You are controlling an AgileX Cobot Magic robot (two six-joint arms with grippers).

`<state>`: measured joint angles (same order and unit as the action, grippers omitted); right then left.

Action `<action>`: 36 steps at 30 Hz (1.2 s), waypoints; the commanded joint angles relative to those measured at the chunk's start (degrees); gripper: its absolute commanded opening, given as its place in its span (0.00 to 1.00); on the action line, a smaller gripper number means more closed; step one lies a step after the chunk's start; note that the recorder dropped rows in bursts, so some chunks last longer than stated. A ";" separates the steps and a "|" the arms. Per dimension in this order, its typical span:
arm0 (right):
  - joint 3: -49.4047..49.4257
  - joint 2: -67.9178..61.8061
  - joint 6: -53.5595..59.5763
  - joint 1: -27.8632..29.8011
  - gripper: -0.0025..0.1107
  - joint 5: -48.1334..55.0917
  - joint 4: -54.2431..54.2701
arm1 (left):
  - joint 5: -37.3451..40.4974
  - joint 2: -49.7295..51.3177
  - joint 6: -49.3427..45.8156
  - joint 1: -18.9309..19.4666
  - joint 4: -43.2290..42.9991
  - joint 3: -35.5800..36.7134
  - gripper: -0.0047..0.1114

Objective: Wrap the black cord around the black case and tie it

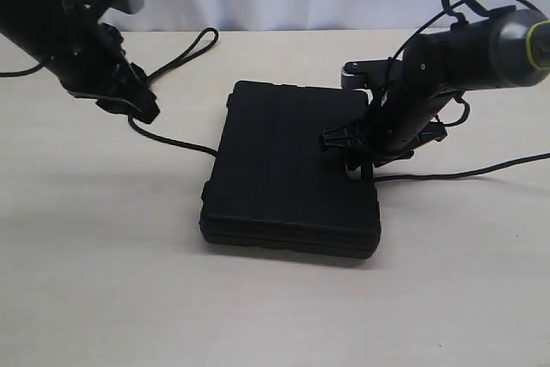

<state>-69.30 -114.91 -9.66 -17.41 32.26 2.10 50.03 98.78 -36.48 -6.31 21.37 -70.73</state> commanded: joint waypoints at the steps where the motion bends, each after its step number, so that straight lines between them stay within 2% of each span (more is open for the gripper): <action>1: -0.23 0.29 -0.15 -0.06 0.12 -0.90 0.49 | -2.38 0.95 -3.17 -5.23 1.34 -0.16 0.40; 2: -0.23 0.91 -0.35 -0.06 0.06 -0.90 0.49 | -3.41 1.39 -3.17 -5.83 1.50 0.27 0.40; 4: -0.23 2.35 -0.61 -0.06 0.06 -0.48 0.53 | -4.87 2.51 -3.17 -6.62 1.63 0.96 0.40; 9: -0.64 12.19 -0.61 -0.06 0.06 1.05 3.10 | -13.98 3.90 -4.06 -7.03 4.99 6.05 0.40; 14: -5.42 18.52 -0.61 -0.06 0.06 7.89 4.72 | -17.32 7.06 -18.23 -8.49 18.97 8.66 0.40; 19: -5.99 20.60 -0.04 -0.74 0.06 7.92 6.01 | -20.63 10.97 -24.49 -8.59 27.03 8.66 0.40; 22: -8.68 20.88 -0.05 -3.42 0.06 8.56 5.75 | -24.10 13.09 -30.83 -10.00 33.19 8.66 0.40; 25: -11.50 20.88 -0.05 -7.04 0.06 9.16 2.04 | -27.01 13.83 -34.18 -11.52 35.71 8.66 0.40; 31: -13.28 20.88 -3.97 -11.55 0.06 9.84 -6.02 | -31.96 13.83 -37.70 -13.91 37.02 8.66 0.40; 36: -13.28 19.77 -5.77 -14.12 0.06 11.14 -9.50 | -32.57 13.83 -52.42 -14.03 51.84 8.66 0.40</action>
<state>-81.52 -95.56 -15.00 -30.49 45.70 -5.94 18.09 112.60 -83.08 -20.12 67.26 -62.31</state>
